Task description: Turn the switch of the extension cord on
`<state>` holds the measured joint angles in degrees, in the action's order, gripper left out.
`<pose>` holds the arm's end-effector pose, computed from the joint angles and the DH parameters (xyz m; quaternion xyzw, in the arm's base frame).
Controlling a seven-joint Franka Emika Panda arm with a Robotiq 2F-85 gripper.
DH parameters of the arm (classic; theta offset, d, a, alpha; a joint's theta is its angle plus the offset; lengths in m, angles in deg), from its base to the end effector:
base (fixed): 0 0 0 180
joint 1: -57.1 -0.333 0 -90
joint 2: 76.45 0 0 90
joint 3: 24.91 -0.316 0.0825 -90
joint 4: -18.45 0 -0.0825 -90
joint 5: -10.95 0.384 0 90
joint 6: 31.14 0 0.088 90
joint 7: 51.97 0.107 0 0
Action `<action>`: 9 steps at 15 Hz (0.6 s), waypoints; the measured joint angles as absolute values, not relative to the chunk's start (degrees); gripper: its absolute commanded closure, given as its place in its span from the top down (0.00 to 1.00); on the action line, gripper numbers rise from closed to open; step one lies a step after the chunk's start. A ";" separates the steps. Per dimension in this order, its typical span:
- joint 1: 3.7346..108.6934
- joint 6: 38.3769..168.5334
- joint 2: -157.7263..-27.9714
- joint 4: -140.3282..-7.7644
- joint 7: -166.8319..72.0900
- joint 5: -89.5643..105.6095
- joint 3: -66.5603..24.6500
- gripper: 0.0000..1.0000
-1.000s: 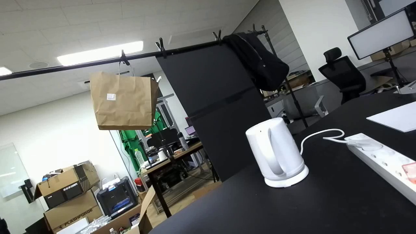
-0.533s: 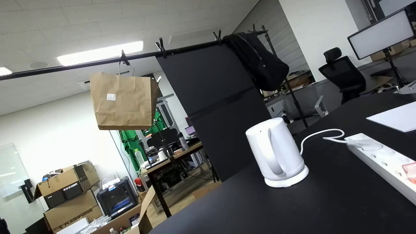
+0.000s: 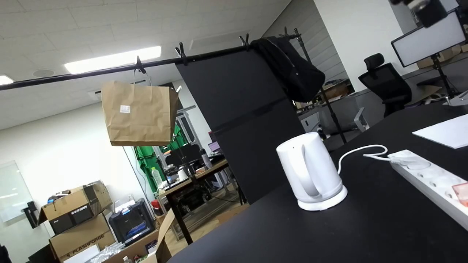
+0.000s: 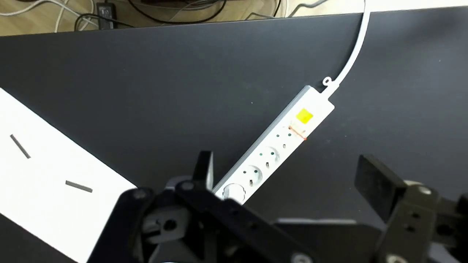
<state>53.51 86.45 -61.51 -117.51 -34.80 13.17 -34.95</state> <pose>0.4382 0.1097 0.4185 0.9985 -0.0440 -0.0290 0.0137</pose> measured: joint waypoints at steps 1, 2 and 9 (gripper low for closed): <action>53.52 88.44 -62.65 -118.28 -31.59 12.98 -35.45 1.00; 53.54 90.40 -63.96 -118.88 -28.29 12.61 -35.90 1.00; 53.12 98.02 -70.94 -119.62 -12.13 12.01 -37.28 1.00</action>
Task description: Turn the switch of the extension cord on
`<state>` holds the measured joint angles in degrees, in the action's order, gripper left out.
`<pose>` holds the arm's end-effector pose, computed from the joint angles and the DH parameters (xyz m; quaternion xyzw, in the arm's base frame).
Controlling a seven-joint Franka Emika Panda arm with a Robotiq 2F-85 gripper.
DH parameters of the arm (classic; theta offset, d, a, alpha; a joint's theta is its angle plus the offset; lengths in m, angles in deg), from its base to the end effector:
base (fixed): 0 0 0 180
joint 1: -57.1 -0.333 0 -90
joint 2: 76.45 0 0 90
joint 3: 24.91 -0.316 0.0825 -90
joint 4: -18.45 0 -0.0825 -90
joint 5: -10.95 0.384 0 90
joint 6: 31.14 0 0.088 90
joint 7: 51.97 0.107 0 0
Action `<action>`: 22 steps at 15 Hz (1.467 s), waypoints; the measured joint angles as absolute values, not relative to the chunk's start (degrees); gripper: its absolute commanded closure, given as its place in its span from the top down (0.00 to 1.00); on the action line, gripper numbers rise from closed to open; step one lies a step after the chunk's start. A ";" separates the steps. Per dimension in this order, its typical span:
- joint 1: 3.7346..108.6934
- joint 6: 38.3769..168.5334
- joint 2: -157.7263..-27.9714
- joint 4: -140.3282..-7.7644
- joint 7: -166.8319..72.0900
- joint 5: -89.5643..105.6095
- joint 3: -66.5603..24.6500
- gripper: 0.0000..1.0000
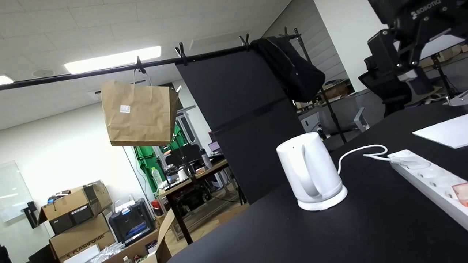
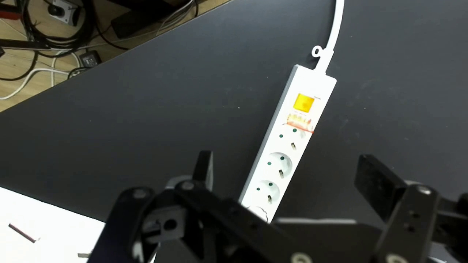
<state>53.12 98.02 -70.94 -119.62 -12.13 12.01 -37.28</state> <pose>0.4528 0.1331 0.3434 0.9772 -0.2102 -0.0255 0.0174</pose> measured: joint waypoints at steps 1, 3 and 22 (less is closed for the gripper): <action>53.12 98.09 -70.94 -119.62 -11.84 12.02 -37.27 1.00; 53.12 98.17 -70.93 -119.60 -11.57 12.03 -37.27 1.00; 54.85 102.67 -65.47 -120.07 21.44 -3.74 -37.63 0.66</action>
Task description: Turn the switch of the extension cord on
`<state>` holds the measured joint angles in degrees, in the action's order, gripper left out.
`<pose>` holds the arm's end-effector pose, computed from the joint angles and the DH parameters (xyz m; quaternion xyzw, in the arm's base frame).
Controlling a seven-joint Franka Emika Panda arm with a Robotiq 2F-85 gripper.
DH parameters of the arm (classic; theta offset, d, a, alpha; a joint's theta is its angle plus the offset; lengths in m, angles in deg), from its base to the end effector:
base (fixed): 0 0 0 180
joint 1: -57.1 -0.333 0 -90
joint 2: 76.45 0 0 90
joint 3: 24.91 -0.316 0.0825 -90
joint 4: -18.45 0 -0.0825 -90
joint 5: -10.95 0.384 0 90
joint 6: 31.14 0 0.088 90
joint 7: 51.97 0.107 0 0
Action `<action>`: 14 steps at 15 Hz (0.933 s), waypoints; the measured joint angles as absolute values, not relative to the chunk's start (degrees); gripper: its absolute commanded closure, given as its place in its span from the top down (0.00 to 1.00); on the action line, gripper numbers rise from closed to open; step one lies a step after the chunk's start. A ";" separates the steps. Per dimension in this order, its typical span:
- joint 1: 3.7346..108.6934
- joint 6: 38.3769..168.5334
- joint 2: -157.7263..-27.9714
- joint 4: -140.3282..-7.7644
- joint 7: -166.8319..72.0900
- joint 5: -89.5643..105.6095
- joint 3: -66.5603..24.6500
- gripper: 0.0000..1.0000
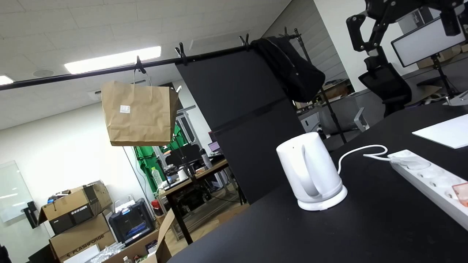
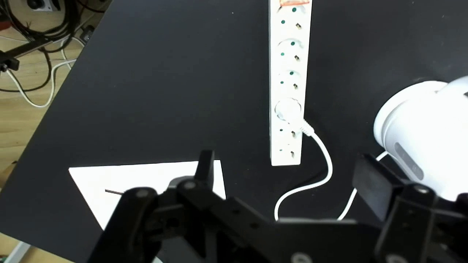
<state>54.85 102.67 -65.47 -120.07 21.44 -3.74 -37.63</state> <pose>0.4601 0.1194 0.3920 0.9029 -0.4103 0.1178 0.0495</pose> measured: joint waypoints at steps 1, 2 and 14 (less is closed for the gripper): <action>54.88 103.15 -65.68 -120.38 23.14 -4.22 -37.67 0.60; 54.88 103.53 -65.96 -120.67 24.52 -4.72 -37.76 0.51; 51.27 115.44 -73.36 -122.91 26.84 -5.24 -39.07 0.00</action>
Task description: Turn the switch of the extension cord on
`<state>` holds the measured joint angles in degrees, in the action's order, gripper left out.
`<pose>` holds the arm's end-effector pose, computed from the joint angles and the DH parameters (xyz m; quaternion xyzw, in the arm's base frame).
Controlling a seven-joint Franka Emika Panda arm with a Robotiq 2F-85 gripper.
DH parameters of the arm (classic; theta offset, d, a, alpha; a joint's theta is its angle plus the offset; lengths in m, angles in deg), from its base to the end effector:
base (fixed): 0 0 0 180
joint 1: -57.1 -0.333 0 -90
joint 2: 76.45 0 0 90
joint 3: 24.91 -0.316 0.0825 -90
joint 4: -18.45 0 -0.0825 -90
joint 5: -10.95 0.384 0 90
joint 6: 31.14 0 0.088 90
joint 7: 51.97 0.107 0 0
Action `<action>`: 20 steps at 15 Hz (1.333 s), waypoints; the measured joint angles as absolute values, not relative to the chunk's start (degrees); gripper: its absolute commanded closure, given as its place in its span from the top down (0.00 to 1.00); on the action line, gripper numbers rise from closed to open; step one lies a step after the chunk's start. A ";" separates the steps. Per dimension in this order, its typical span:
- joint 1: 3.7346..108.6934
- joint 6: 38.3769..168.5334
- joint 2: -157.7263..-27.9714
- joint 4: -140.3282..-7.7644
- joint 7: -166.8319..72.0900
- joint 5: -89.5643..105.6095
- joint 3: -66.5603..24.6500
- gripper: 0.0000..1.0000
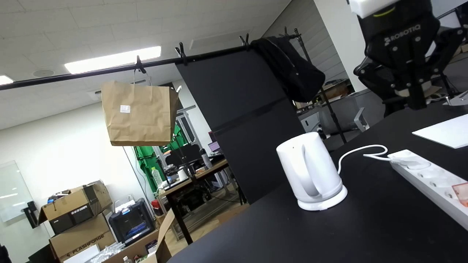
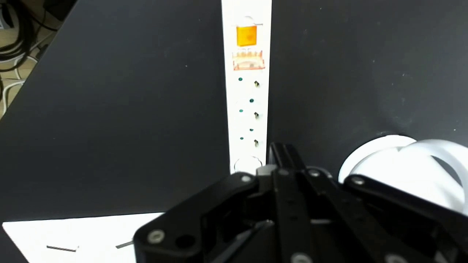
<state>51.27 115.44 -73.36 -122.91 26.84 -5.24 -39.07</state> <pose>0.4541 0.1692 0.3269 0.9147 -0.3871 0.1157 0.0068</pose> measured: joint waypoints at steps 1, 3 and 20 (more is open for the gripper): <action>50.96 115.71 -74.34 -122.88 26.78 -5.38 -39.07 0.00; 50.30 115.95 -76.38 -122.75 26.78 -5.96 -38.94 0.00; 46.31 116.42 -83.35 -121.09 25.68 -5.88 -36.25 0.01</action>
